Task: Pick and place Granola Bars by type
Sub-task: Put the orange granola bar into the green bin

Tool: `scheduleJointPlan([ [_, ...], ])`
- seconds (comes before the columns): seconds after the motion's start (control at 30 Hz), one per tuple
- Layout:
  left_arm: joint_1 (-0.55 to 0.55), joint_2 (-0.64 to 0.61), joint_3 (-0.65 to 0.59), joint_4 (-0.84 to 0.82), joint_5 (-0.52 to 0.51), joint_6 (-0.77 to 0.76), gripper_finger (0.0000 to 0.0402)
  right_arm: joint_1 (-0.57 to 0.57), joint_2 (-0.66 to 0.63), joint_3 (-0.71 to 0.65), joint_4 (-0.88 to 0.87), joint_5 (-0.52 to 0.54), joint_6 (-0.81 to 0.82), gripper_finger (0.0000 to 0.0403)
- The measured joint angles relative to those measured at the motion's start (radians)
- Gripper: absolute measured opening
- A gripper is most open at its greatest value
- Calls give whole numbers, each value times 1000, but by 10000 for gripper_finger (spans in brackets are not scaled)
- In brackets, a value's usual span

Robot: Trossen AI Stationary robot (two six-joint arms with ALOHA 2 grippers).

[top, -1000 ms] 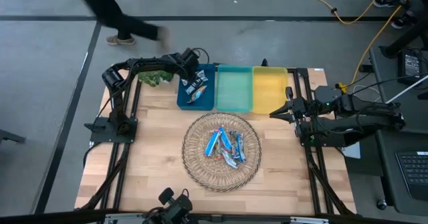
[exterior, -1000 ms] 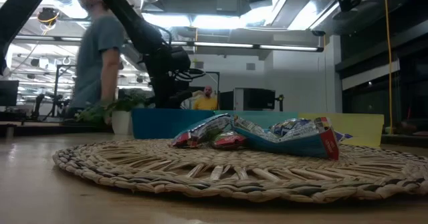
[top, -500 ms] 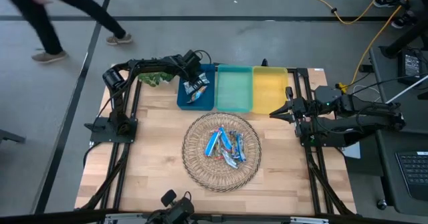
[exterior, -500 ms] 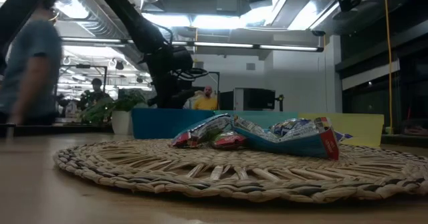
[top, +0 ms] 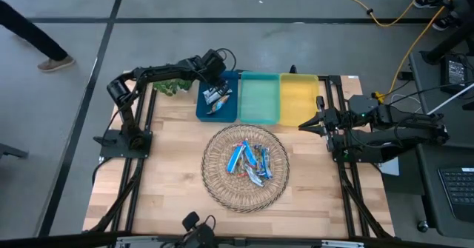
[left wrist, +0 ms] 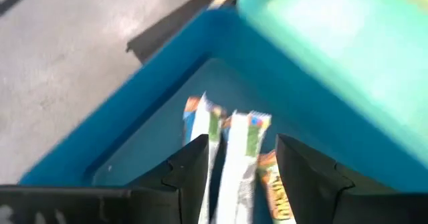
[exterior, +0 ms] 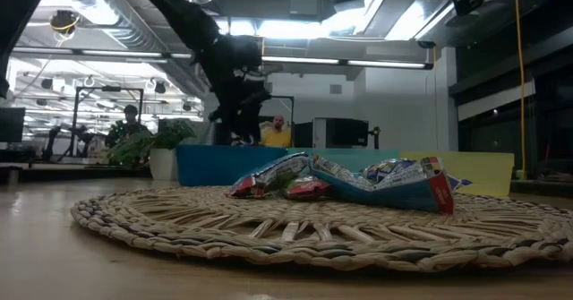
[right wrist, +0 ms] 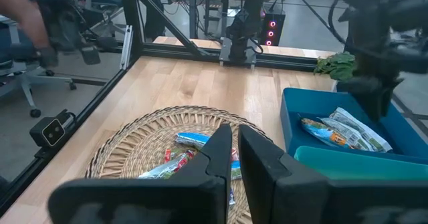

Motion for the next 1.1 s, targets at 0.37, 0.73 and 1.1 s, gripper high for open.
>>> scheduleJointPlan([
  [0.37, -81, -148, 10, -1, 21, -30, 164, 0, 0, 0, 0, 0, 0, 32],
  [0.73, -197, -348, 10, -2, 21, -53, 161, 0, 0, 0, 0, 0, 0, 32],
  [1.1, -437, -533, 10, 10, 32, -45, 161, 0, 0, 0, 0, 0, 0, 32],
])
